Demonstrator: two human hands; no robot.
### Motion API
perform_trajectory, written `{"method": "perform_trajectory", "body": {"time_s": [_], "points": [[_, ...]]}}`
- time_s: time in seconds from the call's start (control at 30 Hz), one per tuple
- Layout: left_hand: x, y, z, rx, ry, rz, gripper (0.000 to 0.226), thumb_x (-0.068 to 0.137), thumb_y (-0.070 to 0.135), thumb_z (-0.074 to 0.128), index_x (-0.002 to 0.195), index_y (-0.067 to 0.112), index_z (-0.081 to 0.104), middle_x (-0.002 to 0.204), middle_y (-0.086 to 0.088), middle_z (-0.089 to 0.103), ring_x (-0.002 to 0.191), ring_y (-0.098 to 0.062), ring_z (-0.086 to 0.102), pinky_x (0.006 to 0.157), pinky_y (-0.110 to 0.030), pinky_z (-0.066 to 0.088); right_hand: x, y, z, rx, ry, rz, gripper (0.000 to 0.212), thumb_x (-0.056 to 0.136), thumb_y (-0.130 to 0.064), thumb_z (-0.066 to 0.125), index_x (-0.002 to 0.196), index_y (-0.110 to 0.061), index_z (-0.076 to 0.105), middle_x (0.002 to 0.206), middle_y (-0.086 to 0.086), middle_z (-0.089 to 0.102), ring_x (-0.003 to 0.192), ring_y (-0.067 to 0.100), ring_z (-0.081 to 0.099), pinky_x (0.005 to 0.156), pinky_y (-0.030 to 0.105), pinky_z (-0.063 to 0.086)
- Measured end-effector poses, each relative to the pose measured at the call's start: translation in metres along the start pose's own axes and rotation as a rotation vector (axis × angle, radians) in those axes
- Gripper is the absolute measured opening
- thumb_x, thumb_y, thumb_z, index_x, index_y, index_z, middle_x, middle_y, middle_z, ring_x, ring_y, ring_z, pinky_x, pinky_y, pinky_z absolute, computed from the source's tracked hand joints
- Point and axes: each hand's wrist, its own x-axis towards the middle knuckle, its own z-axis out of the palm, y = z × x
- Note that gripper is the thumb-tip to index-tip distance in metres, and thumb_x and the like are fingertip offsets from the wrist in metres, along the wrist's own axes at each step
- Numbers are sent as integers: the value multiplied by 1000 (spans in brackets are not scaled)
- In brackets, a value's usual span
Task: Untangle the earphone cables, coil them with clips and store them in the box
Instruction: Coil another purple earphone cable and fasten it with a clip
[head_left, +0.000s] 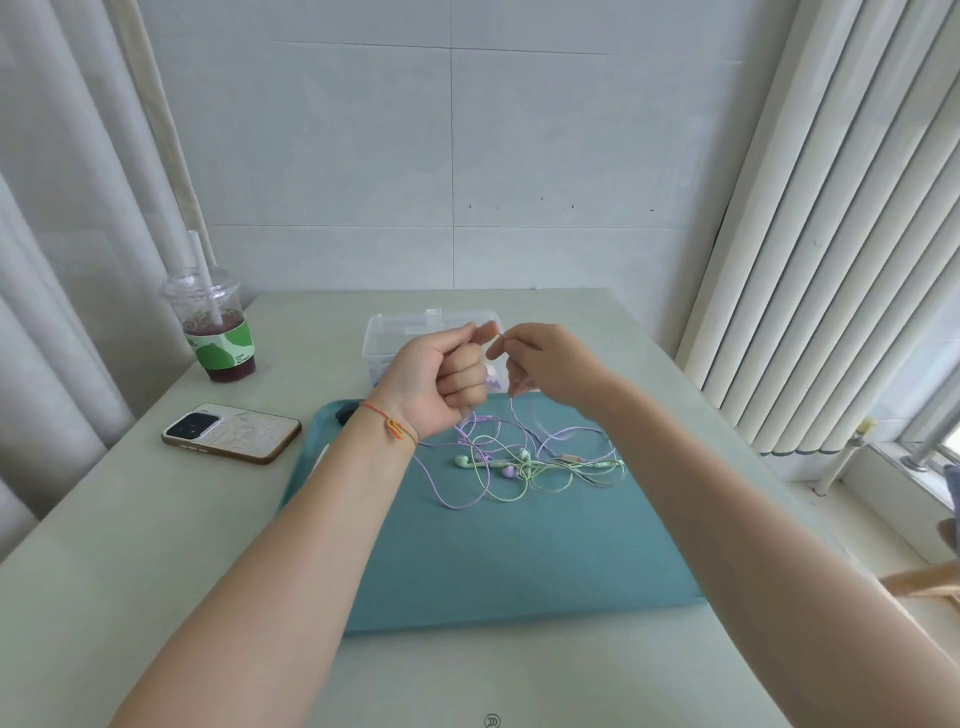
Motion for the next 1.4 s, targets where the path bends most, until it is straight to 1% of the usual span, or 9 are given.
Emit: {"method": "perform_trajectory", "body": {"time_s": [0.1, 0.27, 0.47, 0.57, 0.77, 0.9, 1.03, 1.23, 1.4], "points": [[1, -1, -1, -123, -28, 66, 29, 102, 19, 32, 95, 11, 59, 47, 7, 13, 41, -9, 8, 37, -19, 12, 2, 1, 7, -65, 13, 24, 30, 98, -9, 38, 86, -15, 65, 56, 7, 53, 46, 18, 54, 51, 21, 44], [19, -2, -5, -235, 15, 185, 24, 99, 1, 35, 92, 11, 55, 65, 0, 52, 54, -12, 53, 55, -22, 47, 11, -2, 20, -126, 33, 56, 36, 95, -7, 41, 59, -15, 46, 50, -2, 44, 38, 9, 35, 43, 21, 29], [30, 4, -16, -303, 55, 338, 32, 99, -8, 29, 88, 7, 55, 92, -12, 72, 91, -24, 72, 90, -31, 55, 25, 3, 32, 395, 144, 125, 19, 96, -9, 37, 98, -15, 55, 62, 5, 56, 45, 16, 41, 42, 20, 30], [32, 9, -22, -353, 76, 390, 32, 99, -8, 31, 84, 8, 53, 93, -10, 70, 99, -27, 69, 97, -33, 51, 27, 2, 40, 482, 154, 87, 13, 94, -7, 40, 93, -15, 50, 66, 7, 59, 47, 17, 41, 43, 21, 31], [38, 8, -30, -240, 170, 435, 27, 100, -5, 32, 103, 10, 54, 98, -6, 73, 109, -26, 65, 101, -35, 46, 34, 4, 53, 231, 175, -10, 27, 88, -37, 66, 81, -15, 52, 70, 2, 62, 54, 12, 47, 55, 27, 41], [38, 7, -35, -281, 178, 395, 26, 99, -4, 34, 104, 8, 56, 89, -3, 71, 102, -24, 69, 97, -35, 48, 36, 9, 60, 93, 239, -8, 20, 89, -29, 65, 79, -16, 54, 74, 5, 68, 52, 9, 49, 60, 29, 45], [36, 11, -33, -348, 217, 403, 17, 98, 5, 43, 96, 4, 60, 74, -1, 61, 70, -17, 64, 84, -33, 50, 33, 5, 57, 44, 222, -41, 14, 89, -22, 67, 86, -10, 60, 73, 4, 69, 50, 2, 48, 53, 14, 40], [36, 10, -29, -266, 235, 377, 19, 101, 19, 45, 107, 9, 60, 46, 7, 32, 64, -11, 61, 94, -29, 47, 30, 2, 48, -5, 196, -89, 12, 86, -18, 70, 82, -10, 62, 67, 1, 67, 56, 9, 52, 53, 13, 37], [33, 10, -23, -298, 233, 383, 29, 102, 27, 44, 94, 9, 64, 66, 1, 65, 78, -18, 71, 87, -33, 50, 31, 1, 43, 25, 190, -100, 15, 85, -18, 71, 77, -13, 59, 63, -3, 65, 48, -1, 50, 50, 10, 35]]}}
